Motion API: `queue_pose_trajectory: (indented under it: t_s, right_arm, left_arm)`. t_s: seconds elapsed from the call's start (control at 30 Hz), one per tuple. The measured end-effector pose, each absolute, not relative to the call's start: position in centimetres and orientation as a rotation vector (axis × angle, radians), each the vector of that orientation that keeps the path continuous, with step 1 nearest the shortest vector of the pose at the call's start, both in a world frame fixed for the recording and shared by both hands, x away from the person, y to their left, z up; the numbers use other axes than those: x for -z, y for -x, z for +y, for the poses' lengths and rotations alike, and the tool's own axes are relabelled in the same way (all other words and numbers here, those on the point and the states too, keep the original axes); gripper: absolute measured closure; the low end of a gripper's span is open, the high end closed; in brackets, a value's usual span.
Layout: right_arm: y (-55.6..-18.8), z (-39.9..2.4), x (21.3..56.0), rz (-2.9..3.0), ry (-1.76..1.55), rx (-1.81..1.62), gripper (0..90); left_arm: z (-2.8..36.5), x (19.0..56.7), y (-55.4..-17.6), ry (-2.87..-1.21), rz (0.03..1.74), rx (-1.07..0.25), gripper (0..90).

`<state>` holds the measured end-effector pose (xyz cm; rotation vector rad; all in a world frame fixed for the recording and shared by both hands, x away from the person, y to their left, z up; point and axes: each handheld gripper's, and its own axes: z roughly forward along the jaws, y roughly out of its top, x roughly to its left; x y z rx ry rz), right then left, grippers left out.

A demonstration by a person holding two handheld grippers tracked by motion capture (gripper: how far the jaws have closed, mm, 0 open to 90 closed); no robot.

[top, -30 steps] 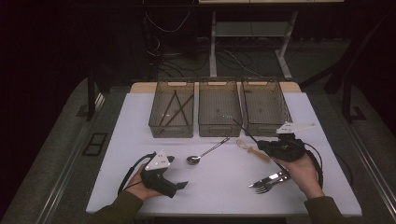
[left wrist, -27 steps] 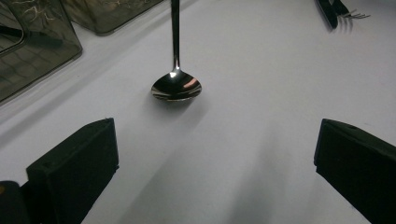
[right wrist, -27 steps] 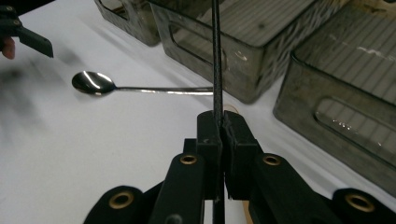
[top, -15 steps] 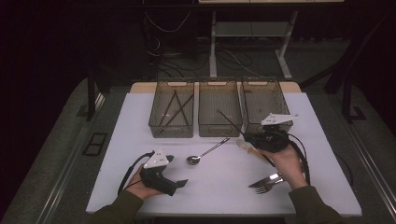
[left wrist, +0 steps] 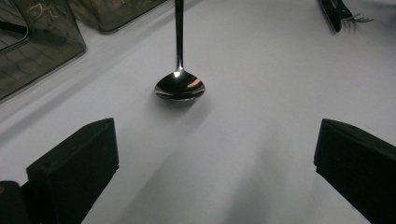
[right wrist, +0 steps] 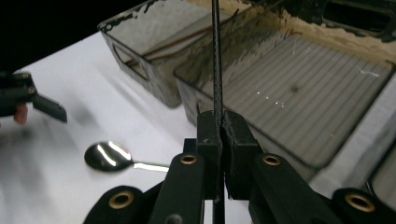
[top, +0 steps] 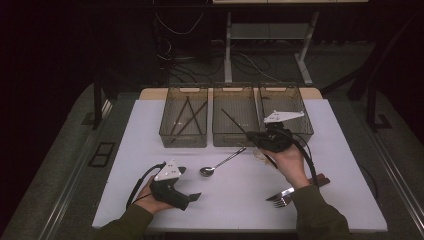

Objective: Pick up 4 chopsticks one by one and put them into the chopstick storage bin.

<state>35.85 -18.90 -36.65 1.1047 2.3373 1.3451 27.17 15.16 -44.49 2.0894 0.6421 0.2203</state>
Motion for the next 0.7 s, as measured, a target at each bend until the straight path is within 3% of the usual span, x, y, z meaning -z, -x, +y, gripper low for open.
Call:
queue_pose_trajectory:
  t_s: [0.7]
  right_arm:
    - [-40.5,-11.9,34.1,2.295,-1.072,-1.389,86.1]
  left_arm:
    - [15.2,44.4,-27.2,-2.094,0.637,-0.224,0.0]
